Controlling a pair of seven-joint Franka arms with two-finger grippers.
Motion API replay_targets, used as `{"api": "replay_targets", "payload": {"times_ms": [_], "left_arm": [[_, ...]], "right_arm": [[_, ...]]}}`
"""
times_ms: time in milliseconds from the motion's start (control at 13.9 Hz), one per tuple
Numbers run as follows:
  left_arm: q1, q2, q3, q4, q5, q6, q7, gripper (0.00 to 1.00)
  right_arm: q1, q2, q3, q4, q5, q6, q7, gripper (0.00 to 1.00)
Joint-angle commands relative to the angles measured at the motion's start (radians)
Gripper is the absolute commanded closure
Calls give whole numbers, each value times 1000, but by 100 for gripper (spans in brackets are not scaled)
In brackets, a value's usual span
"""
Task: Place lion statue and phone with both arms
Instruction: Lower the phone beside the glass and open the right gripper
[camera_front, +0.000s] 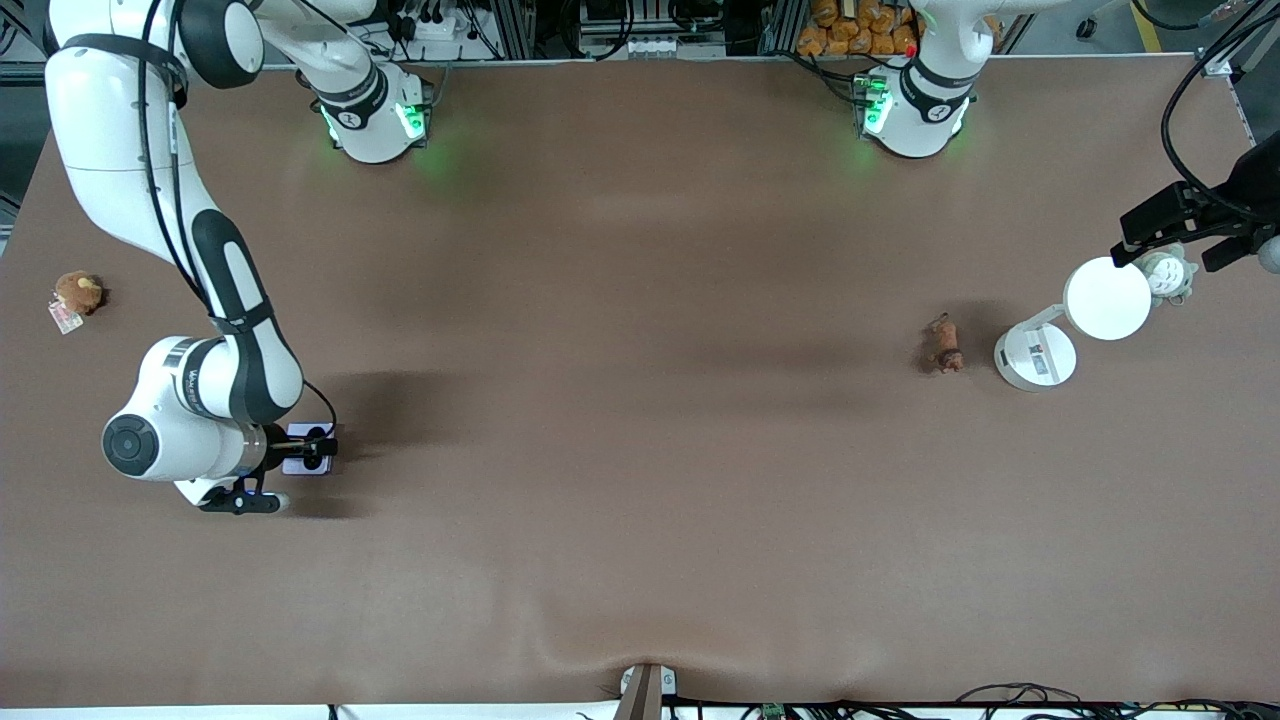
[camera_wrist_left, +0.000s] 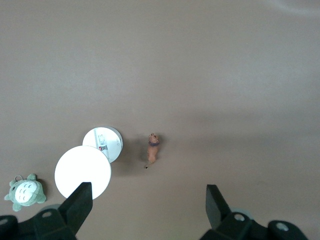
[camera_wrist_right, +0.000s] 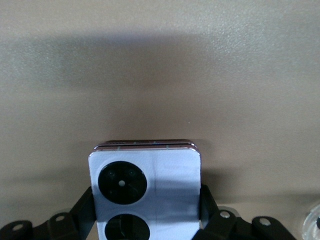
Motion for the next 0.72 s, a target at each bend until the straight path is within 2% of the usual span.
{"api": "replay_targets", "payload": {"times_ms": [0,287,646], "left_arm": [[3,9,-5,21,0,-18,12,0],[8,10,-4,23,0,-20,15,0],[5,10,-4,23,0,-20,7,0]], "right_arm": [[-25,-3,20,-6,1,-3,-12,0],[-17,-50,20,18,1,-47,-18,0],[-12,-321,20,35,-11,-294,-21,0]]}}
